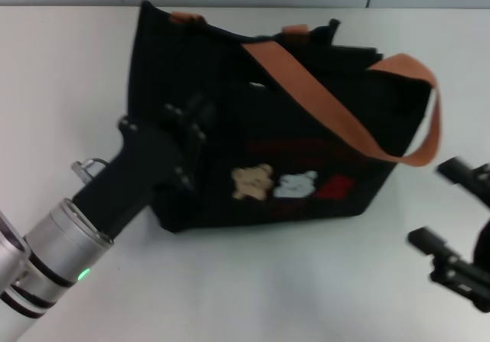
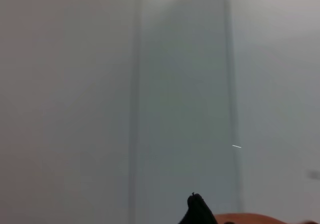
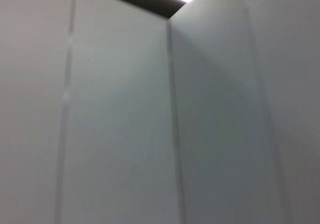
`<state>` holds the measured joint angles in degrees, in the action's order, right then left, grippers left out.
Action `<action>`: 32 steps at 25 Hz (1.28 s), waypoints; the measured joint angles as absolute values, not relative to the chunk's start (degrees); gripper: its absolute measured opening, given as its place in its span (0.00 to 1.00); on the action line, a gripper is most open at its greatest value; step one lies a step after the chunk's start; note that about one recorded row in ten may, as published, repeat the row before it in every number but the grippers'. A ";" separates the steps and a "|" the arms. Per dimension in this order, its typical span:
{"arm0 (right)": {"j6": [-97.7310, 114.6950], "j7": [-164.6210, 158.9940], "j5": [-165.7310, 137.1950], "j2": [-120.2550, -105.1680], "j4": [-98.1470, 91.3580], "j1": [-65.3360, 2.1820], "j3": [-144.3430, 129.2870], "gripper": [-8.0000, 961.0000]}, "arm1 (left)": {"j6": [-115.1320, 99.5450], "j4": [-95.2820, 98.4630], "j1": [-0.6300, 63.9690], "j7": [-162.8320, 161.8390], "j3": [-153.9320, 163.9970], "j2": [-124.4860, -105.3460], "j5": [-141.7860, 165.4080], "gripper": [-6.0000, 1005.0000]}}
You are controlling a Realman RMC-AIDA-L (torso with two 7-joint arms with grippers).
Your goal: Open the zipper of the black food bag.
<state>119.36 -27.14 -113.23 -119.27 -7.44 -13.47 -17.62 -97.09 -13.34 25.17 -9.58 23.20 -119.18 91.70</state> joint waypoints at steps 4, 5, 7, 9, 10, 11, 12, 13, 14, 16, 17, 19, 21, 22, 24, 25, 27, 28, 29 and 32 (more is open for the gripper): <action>116.61 -30.43 -113.27 -119.21 -8.73 -15.49 -22.10 0.82 | -97.28 -8.82 25.75 -11.04 23.50 -118.93 100.72 0.08; 115.76 -30.95 -113.32 -119.20 -8.94 -15.83 -22.56 0.82 | -97.56 -7.43 25.98 -12.11 23.65 -118.82 102.52 0.11; 114.17 -32.05 -113.63 -119.17 -9.35 -16.49 -23.08 0.82 | -98.66 -4.37 26.11 -14.71 23.71 -118.77 105.01 0.16; 112.72 -32.81 -114.31 -119.17 -9.56 -17.17 -23.17 0.82 | -99.34 -3.03 26.09 -16.05 23.72 -118.75 105.70 0.21; 112.30 -32.92 -114.46 -119.17 -9.59 -17.46 -23.18 0.82 | -99.34 -3.03 26.09 -16.05 23.72 -118.75 105.70 0.24; 111.81 -33.05 -114.65 -119.17 -9.64 -17.78 -23.18 0.82 | -100.71 -0.28 25.81 -18.40 23.80 -118.73 106.21 0.26; 111.45 -33.23 -114.85 -119.18 -9.67 -18.02 -23.20 0.82 | -103.33 4.91 24.77 -23.00 24.49 -118.60 106.80 0.28; 111.07 -33.69 -115.07 -119.18 -9.77 -18.28 -23.20 0.82 | -104.69 7.65 24.06 -25.33 24.94 -118.49 107.19 0.30; 110.74 -34.33 -115.34 -119.18 -9.87 -18.57 -23.21 0.82 | -106.44 10.52 23.20 -27.79 25.41 -118.39 107.61 0.33; 110.31 -35.74 -116.47 -119.18 -10.43 -19.24 -23.24 0.82 | -110.49 16.14 21.49 -31.86 26.55 -118.28 108.48 0.37; 110.19 -36.44 -117.37 -119.18 -10.89 -19.63 -23.24 0.82 | -112.01 18.61 20.75 -33.82 27.20 -118.23 108.75 0.39; 110.17 -37.50 -119.32 -119.18 -11.73 -20.46 -23.25 0.82 | -113.99 23.20 19.61 -38.43 29.46 -118.14 109.16 0.43; 110.10 -39.66 -120.77 -119.18 -12.71 -21.40 -23.29 0.82 | -114.14 26.33 19.18 -43.74 33.27 -117.93 109.38 0.47; 110.00 -41.15 -121.32 -119.18 -13.36 -21.86 -23.34 0.82 | -114.14 27.30 19.18 -45.85 35.15 -117.87 109.52 0.56; 109.74 -44.10 -122.12 -119.21 -15.09 -22.45 -23.61 0.82 | -114.14 28.74 19.24 -48.90 38.39 -117.80 109.81 0.74; 109.64 -45.24 -122.48 -119.23 -15.87 -22.61 -23.76 0.82 | -114.12 29.35 19.31 -49.69 39.49 -117.86 109.88 0.75; 109.54 -46.56 -122.72 -119.24 -17.04 -22.71 -24.07 0.82 | -113.87 29.97 19.56 -50.69 40.90 -118.13 110.15 0.78; 109.52 -46.85 -122.74 -119.25 -17.44 -22.73 -24.29 0.83 | -113.68 29.98 19.78 -50.89 41.21 -118.23 110.41 0.80; 109.51 -47.18 -122.75 -119.26 -17.82 -22.79 -24.50 0.83 | -113.47 29.92 20.02 -51.06 41.53 -118.33 110.74 0.82; 109.50 -48.03 -122.78 -119.27 -18.33 -23.05 -25.09 0.84 | -113.22 29.84 20.41 -51.14 41.76 -118.46 111.52 0.82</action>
<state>109.50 -48.03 -122.78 -119.27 -18.33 -23.05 -25.09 -113.22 29.84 20.41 -51.14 41.76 -118.46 111.52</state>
